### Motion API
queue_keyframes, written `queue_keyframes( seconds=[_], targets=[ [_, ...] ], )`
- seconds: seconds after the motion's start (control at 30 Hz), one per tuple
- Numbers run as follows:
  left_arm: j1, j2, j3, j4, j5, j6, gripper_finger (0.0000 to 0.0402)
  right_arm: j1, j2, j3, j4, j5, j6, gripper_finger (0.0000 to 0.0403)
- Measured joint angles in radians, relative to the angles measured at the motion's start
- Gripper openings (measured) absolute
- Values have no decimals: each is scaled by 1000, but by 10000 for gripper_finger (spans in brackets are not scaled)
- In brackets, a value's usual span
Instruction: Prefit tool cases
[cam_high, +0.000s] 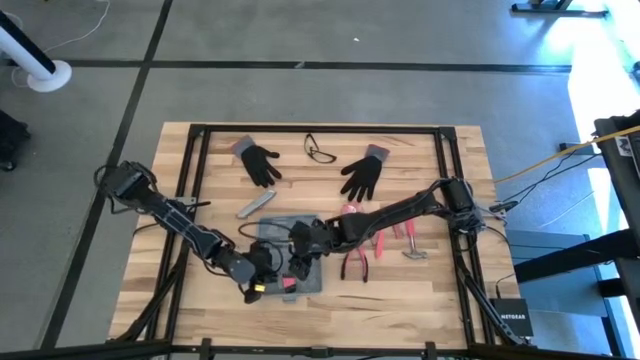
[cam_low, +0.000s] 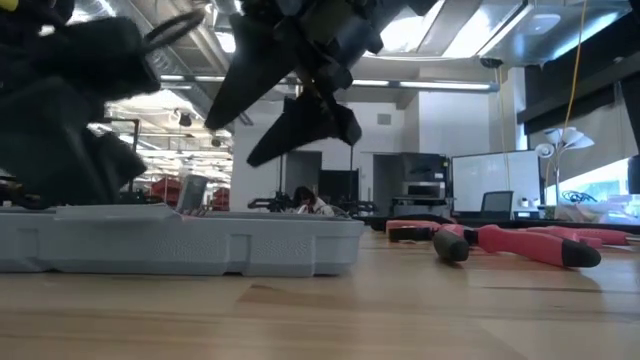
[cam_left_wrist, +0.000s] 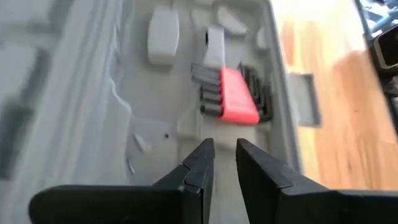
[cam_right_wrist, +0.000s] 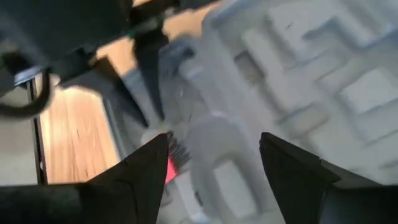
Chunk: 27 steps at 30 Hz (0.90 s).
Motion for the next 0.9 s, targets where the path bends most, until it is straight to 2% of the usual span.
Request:
queue_keyframes(
  seconds=[0.07, 0.2, 0.3, 0.43, 0.53, 0.67, 0.9],
  targets=[
    [1, -37, 3, -36, -8, 23, 62, -6, -8, 0, -8, 4, -15, 245],
    [0, -155, 36, -218, -37, 40, 62, -9, -11, 0, -5, -10, -24, 245],
    [-20, -245, 61, -376, -37, -20, 62, -9, -12, 0, -5, -19, -24, 245],
    [-118, -307, 63, -545, -18, -118, 62, -5, -12, 0, -19, -58, -25, 245],
    [-198, -305, 63, -633, -24, -225, 62, 3, -13, 0, -46, -71, -40, 245],
    [-267, -269, 63, -627, -100, -323, 62, 5, -13, 0, -13, -126, -79, 245],
    [-267, -106, 61, -498, -86, -352, 62, 4, 26, -1, -8, -194, -82, 245]
  ],
)
